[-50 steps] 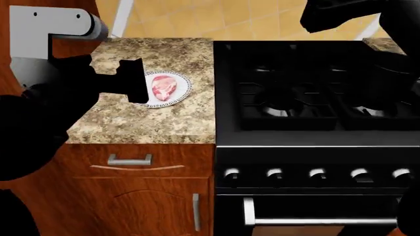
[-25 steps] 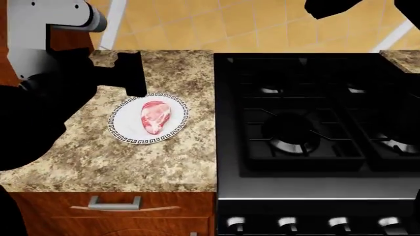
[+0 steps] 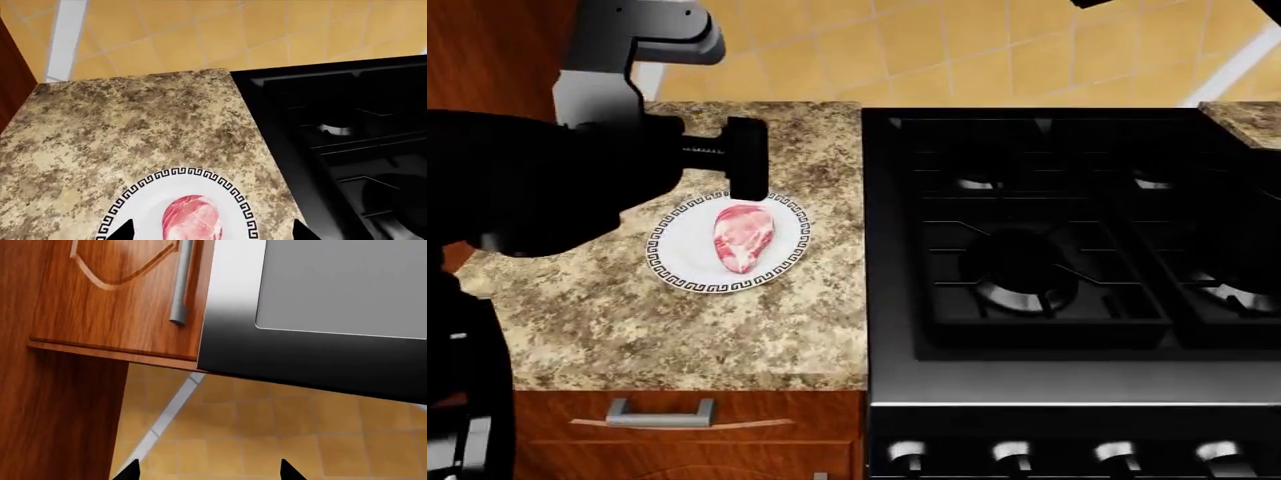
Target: Frozen meat rests on a plate on the counter. Retrieve the meat and place it in a pot on a burner. Then turn the burner on.
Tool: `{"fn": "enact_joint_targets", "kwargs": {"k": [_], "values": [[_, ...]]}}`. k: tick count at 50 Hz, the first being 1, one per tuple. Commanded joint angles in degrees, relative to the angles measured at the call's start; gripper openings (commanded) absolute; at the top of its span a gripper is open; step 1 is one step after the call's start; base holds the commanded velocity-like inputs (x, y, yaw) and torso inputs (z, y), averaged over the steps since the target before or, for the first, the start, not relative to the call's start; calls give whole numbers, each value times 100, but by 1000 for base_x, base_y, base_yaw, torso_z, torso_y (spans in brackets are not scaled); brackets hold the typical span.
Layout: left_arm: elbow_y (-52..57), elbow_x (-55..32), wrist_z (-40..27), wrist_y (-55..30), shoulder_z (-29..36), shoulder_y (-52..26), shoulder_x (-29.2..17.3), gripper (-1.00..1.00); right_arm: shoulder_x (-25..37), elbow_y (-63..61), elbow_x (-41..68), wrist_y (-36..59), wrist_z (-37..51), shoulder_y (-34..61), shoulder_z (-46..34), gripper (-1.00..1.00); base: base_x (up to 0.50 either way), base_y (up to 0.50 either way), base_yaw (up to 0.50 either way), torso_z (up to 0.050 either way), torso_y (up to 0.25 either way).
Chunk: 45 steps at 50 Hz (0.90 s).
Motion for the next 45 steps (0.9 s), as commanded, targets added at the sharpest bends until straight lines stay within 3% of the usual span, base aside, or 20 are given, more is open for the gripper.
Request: {"fn": "enact_joint_targets", "kwargs": {"k": [1,11,31,45], "values": [[-1147,-545,-688,-106,415,-544,208,100,32,124,-37,-144,-226,157,-36,100,0,0,0,0,0],[-1541,-621,-1005,152,582,-575,363,100,119,139,-105,-288,-381,-51,6,100,0,0,0,0,0],[-2861,861,647,1129,1593,-857,540,100,189,310,-814,-756,-930,-503,-265,100,0,0,0,0,0],[-3253,1126,948,1402,1835,-743,607,100,222,390,-971,-900,-1070,-627,-364,100,0,0,0,0,0]]}}
